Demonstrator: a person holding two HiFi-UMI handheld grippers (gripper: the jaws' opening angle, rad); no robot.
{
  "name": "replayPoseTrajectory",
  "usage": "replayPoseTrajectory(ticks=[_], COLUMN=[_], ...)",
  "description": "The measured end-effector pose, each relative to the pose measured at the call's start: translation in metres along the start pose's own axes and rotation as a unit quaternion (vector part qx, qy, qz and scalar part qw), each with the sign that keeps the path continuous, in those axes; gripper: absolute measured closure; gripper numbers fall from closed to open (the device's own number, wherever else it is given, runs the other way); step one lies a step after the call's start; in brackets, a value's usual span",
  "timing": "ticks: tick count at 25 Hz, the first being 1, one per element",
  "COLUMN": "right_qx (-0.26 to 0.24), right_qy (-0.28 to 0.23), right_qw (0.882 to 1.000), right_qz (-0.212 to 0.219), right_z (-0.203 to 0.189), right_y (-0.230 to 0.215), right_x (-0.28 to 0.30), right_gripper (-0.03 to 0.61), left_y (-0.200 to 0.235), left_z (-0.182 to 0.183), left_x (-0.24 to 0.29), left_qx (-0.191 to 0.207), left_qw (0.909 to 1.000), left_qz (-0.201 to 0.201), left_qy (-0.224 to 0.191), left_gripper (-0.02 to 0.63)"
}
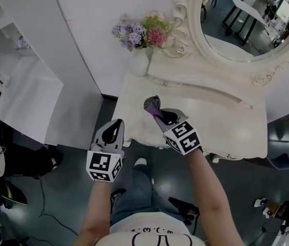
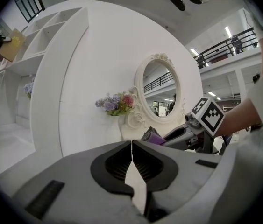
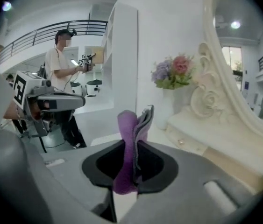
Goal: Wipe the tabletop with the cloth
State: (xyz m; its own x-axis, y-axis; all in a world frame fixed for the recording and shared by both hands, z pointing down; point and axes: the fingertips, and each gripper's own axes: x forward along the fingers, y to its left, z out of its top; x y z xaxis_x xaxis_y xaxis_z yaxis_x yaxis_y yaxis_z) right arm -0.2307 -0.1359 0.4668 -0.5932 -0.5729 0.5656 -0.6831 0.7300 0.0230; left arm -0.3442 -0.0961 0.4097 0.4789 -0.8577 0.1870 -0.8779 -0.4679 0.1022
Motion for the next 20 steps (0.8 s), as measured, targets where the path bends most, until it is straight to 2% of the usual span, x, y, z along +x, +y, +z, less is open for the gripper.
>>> replayPoseTrajectory(ticks=[4,10,13,20], right_qx=[-0.019,-0.100,-0.143,-0.241], right_qy=[0.027,0.096,0.119,0.176], right_qw=[0.997,0.985,0.974,0.944], right_qz=[-0.067,-0.103,-0.128,-0.143], right_z=[-0.016,-0.037,-0.036,-0.032], right_y=[-0.035,-0.063,-0.082,-0.108], right_x=[-0.009,0.020,0.041,0.108], right_gripper=[0.505,0.505,0.505,0.504], left_y=[-0.010,-0.009,0.001,0.027], left_z=[0.003,0.007,0.005,-0.004], left_x=[0.021,0.058,0.075,0.109], left_qx=[0.003,0.006,-0.001,-0.009], left_qw=[0.9998,0.9991,0.9990,0.9985], left_qz=[-0.020,-0.040,-0.043,-0.043], left_qy=[0.002,0.008,0.015,0.033], left_gripper=[0.611,0.611,0.611,0.611])
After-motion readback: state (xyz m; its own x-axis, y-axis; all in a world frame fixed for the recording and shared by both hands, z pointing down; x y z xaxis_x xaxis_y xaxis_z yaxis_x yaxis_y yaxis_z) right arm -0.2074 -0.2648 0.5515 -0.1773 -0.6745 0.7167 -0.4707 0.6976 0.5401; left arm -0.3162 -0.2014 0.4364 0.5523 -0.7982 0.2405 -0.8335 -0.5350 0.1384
